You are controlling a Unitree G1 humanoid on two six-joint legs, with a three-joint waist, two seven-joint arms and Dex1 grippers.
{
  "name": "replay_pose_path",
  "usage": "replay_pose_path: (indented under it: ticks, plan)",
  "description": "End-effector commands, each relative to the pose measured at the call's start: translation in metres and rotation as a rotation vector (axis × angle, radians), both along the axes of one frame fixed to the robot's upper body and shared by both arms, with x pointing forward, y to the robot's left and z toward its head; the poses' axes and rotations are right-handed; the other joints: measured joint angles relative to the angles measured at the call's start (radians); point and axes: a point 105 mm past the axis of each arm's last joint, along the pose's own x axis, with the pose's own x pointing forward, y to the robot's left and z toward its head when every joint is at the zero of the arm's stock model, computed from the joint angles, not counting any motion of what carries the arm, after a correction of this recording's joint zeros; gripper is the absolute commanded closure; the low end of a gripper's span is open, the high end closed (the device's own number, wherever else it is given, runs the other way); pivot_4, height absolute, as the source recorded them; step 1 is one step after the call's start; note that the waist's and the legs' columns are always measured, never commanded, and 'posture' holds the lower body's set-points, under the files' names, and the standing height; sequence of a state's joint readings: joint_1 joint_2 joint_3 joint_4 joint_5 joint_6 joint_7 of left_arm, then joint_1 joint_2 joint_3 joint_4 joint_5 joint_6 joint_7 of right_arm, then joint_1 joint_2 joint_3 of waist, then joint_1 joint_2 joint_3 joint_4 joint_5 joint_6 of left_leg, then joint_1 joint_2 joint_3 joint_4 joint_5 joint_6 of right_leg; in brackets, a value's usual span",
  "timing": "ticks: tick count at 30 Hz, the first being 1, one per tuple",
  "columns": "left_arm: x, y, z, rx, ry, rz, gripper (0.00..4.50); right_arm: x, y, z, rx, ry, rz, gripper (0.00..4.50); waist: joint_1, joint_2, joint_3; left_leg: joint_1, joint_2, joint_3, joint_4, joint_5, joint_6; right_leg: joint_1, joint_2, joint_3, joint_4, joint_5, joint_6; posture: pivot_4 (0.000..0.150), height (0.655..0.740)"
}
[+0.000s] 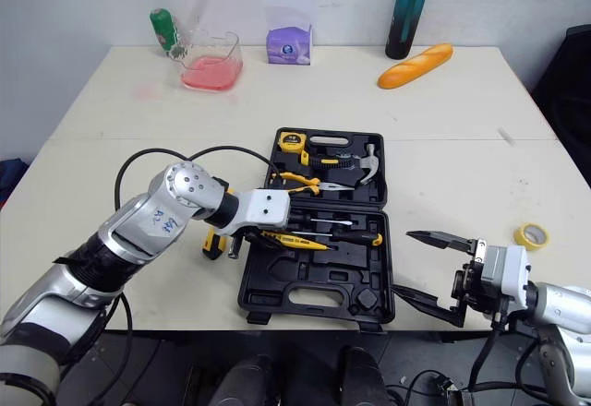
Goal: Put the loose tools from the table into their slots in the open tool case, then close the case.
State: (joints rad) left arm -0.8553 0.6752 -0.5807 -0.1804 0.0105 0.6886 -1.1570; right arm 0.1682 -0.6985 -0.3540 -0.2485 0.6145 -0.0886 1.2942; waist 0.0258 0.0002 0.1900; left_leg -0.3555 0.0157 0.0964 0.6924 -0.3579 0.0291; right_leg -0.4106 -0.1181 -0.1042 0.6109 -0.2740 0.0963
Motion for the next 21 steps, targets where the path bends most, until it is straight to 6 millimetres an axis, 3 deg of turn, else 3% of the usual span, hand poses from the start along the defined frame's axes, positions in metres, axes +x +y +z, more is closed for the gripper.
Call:
replay_pose_path:
  ticks: [1,9,11,17,21]
  plan:
    - [0.004,0.002,0.001,0.022,-0.026,0.007,3.94,-0.002,0.003,0.004,0.01,-0.03,0.006,0.0,0.0,0.0,0.0,0.0,0.0,0.0,0.0,0.0,0.0,0.0,0.0,0.0,0.0,0.0,0.0,0.15,0.7349]
    - [0.003,0.005,-0.007,0.018,-0.018,0.011,3.94,-0.002,0.008,0.004,0.019,-0.028,0.008,0.0,-0.001,0.0,0.0,0.0,0.0,0.0,0.001,0.0,0.0,0.001,0.0,0.0,0.001,0.0,0.0,0.15,0.7349]
    - [0.005,0.003,-0.005,-0.002,-0.025,0.01,2.91,-0.002,0.008,0.004,0.02,-0.027,0.008,0.0,0.0,0.0,0.0,0.0,0.0,0.0,0.002,0.0,0.0,0.001,0.0,0.0,0.001,0.0,0.0,0.15,0.7349]
    - [0.003,-0.004,0.014,-0.069,-0.052,-0.027,0.47,-0.001,0.008,0.005,0.017,-0.025,0.008,0.0,0.0,0.0,0.0,0.0,0.0,-0.001,0.003,0.0,0.001,0.001,-0.001,0.0,0.002,0.0,0.0,0.15,0.7349]
    - [-0.003,-0.009,0.036,-0.147,-0.056,-0.08,0.47,0.004,0.008,0.009,0.007,-0.036,0.012,0.0,-0.001,0.0,0.0,-0.001,0.0,-0.001,0.004,0.0,0.0,0.0,0.0,0.0,0.003,0.0,0.0,0.15,0.7349]
